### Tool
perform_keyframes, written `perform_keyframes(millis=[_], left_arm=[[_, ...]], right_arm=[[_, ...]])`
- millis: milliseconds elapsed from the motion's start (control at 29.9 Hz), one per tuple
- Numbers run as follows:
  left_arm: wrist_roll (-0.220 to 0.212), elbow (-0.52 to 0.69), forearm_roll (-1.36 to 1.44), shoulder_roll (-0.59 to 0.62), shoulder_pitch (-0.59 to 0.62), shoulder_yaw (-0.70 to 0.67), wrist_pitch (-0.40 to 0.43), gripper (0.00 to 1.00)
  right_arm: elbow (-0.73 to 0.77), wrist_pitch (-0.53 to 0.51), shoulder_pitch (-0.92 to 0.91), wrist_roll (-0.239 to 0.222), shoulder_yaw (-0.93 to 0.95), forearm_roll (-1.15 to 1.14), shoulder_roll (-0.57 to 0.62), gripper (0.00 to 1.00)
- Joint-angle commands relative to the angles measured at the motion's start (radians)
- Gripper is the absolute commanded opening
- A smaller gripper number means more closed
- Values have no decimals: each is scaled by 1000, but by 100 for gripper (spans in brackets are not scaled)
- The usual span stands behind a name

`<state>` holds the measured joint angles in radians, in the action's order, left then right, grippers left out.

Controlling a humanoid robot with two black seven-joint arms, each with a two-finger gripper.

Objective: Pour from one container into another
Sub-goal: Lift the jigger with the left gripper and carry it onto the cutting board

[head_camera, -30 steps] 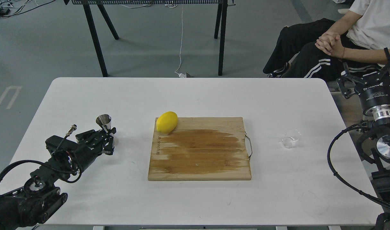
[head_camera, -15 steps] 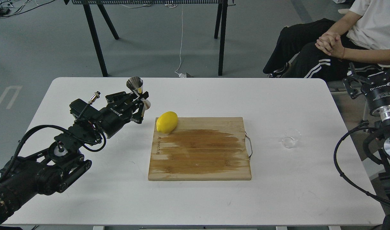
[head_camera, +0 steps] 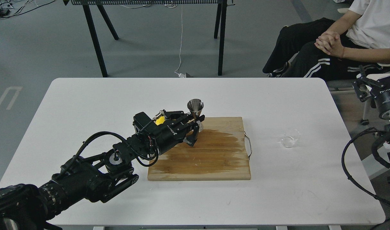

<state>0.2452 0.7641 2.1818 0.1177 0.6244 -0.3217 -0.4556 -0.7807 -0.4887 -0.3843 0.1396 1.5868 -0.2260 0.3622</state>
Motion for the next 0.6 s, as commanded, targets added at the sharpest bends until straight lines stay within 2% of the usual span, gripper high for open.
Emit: perform_keyframes(millis=[0, 134, 234, 568], left_arm=[[-30, -64, 0, -39, -18, 24, 0, 10], [-76, -137, 0, -88, -23, 56, 0, 11], [-106, -138, 0, -110, -29, 65, 0, 12], [-109, -128, 0, -110, -34, 56, 0, 18]], right_arm=[[0, 0, 4, 0, 4, 1, 0, 100], [-2, 0, 5, 0, 4, 1, 0, 100], [-2, 0, 5, 0, 4, -1, 0, 100], [0, 0, 5, 0, 5, 1, 4, 100]])
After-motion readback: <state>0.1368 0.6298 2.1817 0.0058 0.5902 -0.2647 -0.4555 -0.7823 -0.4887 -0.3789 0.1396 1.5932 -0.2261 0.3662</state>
